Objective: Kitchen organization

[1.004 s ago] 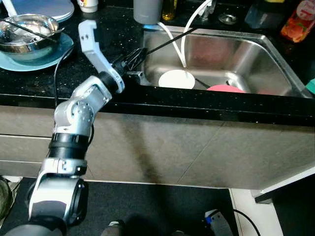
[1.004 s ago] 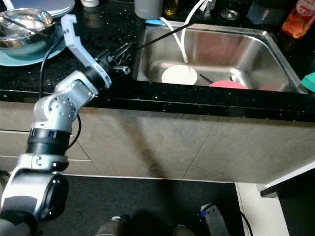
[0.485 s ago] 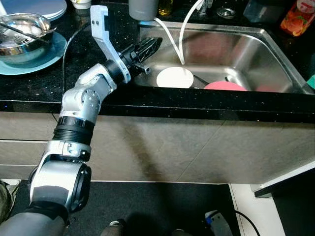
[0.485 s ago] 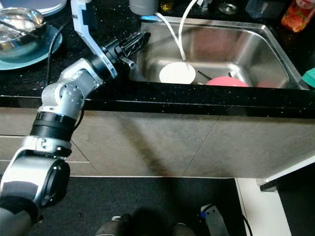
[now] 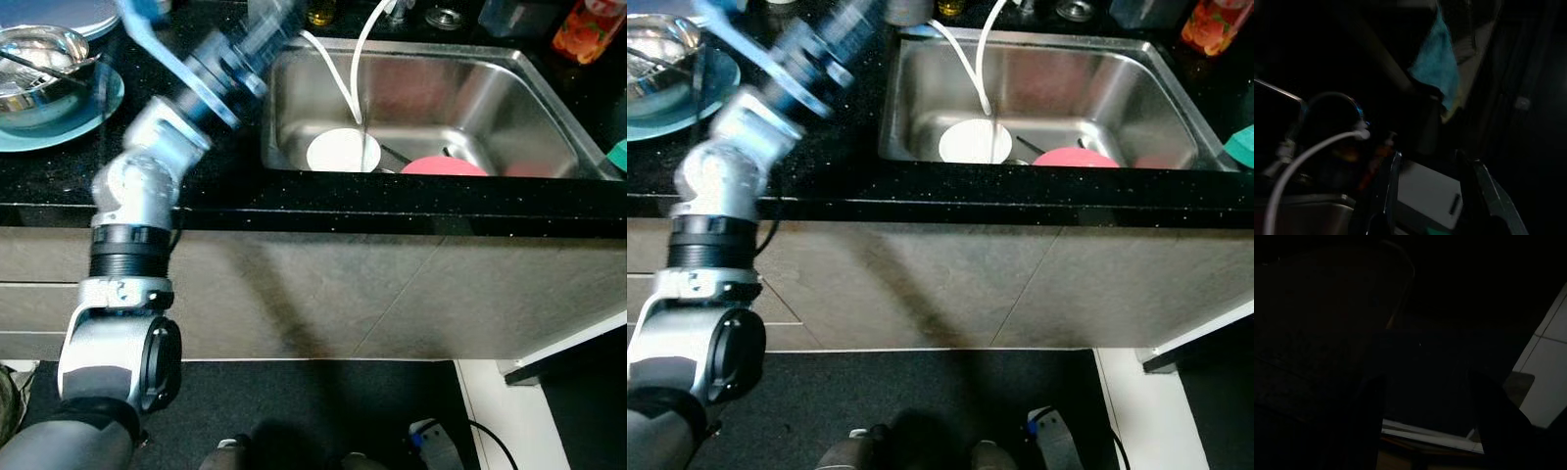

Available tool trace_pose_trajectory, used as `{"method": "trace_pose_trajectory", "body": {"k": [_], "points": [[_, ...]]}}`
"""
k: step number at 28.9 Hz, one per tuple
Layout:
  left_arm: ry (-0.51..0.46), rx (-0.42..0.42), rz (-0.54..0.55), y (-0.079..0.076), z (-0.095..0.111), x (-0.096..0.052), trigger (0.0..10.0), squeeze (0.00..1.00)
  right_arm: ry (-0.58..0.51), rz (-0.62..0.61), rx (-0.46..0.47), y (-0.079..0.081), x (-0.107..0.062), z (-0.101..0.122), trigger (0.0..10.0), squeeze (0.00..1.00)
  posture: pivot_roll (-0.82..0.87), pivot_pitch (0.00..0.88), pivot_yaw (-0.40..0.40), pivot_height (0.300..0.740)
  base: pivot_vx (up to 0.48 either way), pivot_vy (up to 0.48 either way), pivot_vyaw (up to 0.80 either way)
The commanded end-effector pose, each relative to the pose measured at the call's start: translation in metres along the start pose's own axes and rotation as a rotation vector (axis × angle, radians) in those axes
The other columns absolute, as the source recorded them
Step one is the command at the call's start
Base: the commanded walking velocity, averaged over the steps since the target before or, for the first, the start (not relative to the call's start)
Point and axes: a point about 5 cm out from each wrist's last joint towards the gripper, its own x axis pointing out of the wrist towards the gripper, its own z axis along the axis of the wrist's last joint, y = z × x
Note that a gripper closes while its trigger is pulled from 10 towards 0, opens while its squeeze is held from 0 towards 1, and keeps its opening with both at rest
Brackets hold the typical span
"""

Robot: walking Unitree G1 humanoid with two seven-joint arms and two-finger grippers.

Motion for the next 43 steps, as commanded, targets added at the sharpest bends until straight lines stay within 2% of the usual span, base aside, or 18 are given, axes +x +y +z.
{"method": "trace_pose_trajectory", "body": {"k": [1,3,4,5,6,7,8,11,14,19,22,27,32,35,38,43], "points": [[0.003,0.025,0.029,-0.001,-0.001,-0.003,10.0,0.00,0.009,0.040,0.023,0.008,0.001,-0.008,10.0,0.00,0.01,0.214,-0.034,0.740,0.000,0.000,0.79],[0.007,0.130,0.166,0.001,-0.001,-0.011,10.0,0.00,0.012,0.033,0.004,0.007,0.001,-0.006,10.0,0.00,0.03,0.210,-0.037,0.740,0.000,0.000,0.79],[0.036,0.250,0.303,0.003,-0.004,-0.020,10.0,0.00,0.015,0.034,-0.007,0.007,0.001,-0.005,10.0,0.00,0.03,0.209,-0.038,0.740,0.000,0.000,0.79],[0.058,0.309,0.333,0.000,-0.005,-0.023,10.0,0.00,0.015,0.036,-0.010,0.007,0.002,-0.005,10.0,0.00,0.04,0.205,-0.041,0.740,0.000,0.000,0.79],[0.058,0.309,0.333,0.000,-0.005,-0.023,10.0,0.00,0.015,0.036,-0.010,0.007,0.002,-0.005,10.0,0.00,0.04,0.205,-0.041,0.740,0.000,0.000,0.79],[0.082,0.395,0.386,-0.005,-0.006,-0.027,10.0,0.00,0.010,0.038,-0.007,0.008,0.002,-0.003,10.0,0.00,0.05,0.201,-0.042,0.740,0.000,0.000,0.79],[0.082,0.395,0.386,-0.005,-0.006,-0.027,10.0,0.00,0.010,0.038,-0.007,0.008,0.002,-0.003,10.0,0.00,0.05,0.201,-0.042,0.740,0.000,0.000,0.79],[0.078,0.519,0.498,-0.012,0.003,-0.029,10.0,0.00,0.003,0.037,-0.005,0.008,0.002,-0.001,10.0,0.00,0.06,0.193,-0.036,0.740,0.000,0.000,0.79],[0.061,0.556,0.551,-0.015,0.008,-0.030,10.0,0.00,-0.001,0.036,-0.005,0.008,0.002,0.001,10.0,0.00,0.07,0.188,-0.032,0.740,0.000,0.000,0.79],[0.030,0.534,0.637,-0.011,0.011,-0.039,10.0,0.00,-0.007,0.037,-0.003,0.009,0.003,0.002,10.0,0.00,0.07,0.179,-0.030,0.740,0.000,0.000,0.79],[0.011,0.482,0.732,0.001,0.014,-0.052,10.0,0.00,-0.008,0.034,-0.002,0.009,0.003,0.002,10.0,0.00,0.07,0.164,-0.033,0.740,0.000,0.000,0.79],[0.021,0.435,0.769,0.008,0.010,-0.058,10.0,0.00,-0.008,0.018,0.005,0.008,0.003,0.001,10.0,0.00,0.07,0.156,-0.034,0.740,0.000,0.000,0.32],[-0.009,0.214,0.819,0.026,-0.001,-0.070,10.0,0.00,-0.013,0.005,0.023,0.008,0.003,0.000,10.0,0.00,0.06,0.154,-0.034,0.740,0.000,0.000,0.00],[-0.033,0.172,0.829,0.031,0.000,-0.072,10.0,0.00,-0.013,0.004,0.025,0.007,0.003,0.000,10.0,0.00,0.06,0.154,-0.034,0.740,0.000,0.000,0.00],[-0.049,0.171,0.818,0.036,0.002,-0.071,10.0,0.00,-0.015,0.001,0.030,0.007,0.003,0.000,10.0,0.00,0.05,0.157,-0.033,0.740,0.000,0.000,0.00],[-0.034,0.167,0.787,0.034,-0.004,-0.070,10.0,0.00,-0.017,-0.001,0.037,0.007,0.003,0.000,10.0,0.00,0.05,0.159,-0.028,0.740,0.166,0.000,0.00]]}}
